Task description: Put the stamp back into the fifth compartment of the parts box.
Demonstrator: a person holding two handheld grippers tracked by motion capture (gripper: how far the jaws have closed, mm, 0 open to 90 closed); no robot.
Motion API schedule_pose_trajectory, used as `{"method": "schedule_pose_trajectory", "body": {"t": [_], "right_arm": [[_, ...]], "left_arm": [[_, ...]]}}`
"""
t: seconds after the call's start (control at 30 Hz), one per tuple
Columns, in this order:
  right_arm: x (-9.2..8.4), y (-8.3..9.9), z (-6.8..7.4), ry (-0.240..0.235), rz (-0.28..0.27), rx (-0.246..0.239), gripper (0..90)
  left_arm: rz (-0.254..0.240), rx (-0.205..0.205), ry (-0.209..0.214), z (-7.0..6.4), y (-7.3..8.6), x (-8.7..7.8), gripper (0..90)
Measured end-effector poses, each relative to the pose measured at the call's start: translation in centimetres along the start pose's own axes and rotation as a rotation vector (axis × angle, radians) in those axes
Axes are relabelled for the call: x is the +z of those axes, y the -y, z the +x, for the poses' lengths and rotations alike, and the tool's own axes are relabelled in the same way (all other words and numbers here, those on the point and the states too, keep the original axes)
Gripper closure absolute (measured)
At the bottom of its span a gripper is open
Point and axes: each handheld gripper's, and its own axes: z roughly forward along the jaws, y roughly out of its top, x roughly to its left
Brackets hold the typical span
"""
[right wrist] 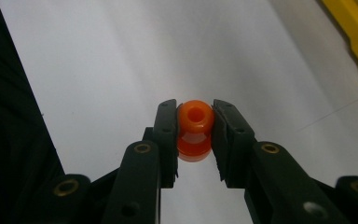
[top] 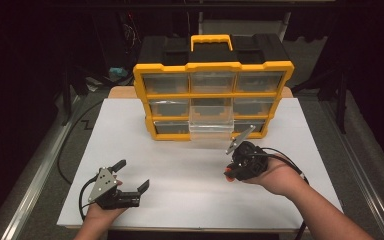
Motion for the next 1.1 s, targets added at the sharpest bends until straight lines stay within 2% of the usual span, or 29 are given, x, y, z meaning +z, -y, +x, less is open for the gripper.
{"method": "schedule_pose_trajectory", "body": {"t": [0.37,1.1], "right_arm": [[-2.6,-1.9,-0.3,-0.002,0.017,-0.028,73.4],[-7.5,-4.6,-0.9,0.012,0.014,-0.033,73.4]], "left_arm": [[-0.007,-0.004,0.006,0.0,0.0,-0.1,0.3],[-0.012,-0.003,0.013,0.1,-0.1,-0.1,0.3]]}}
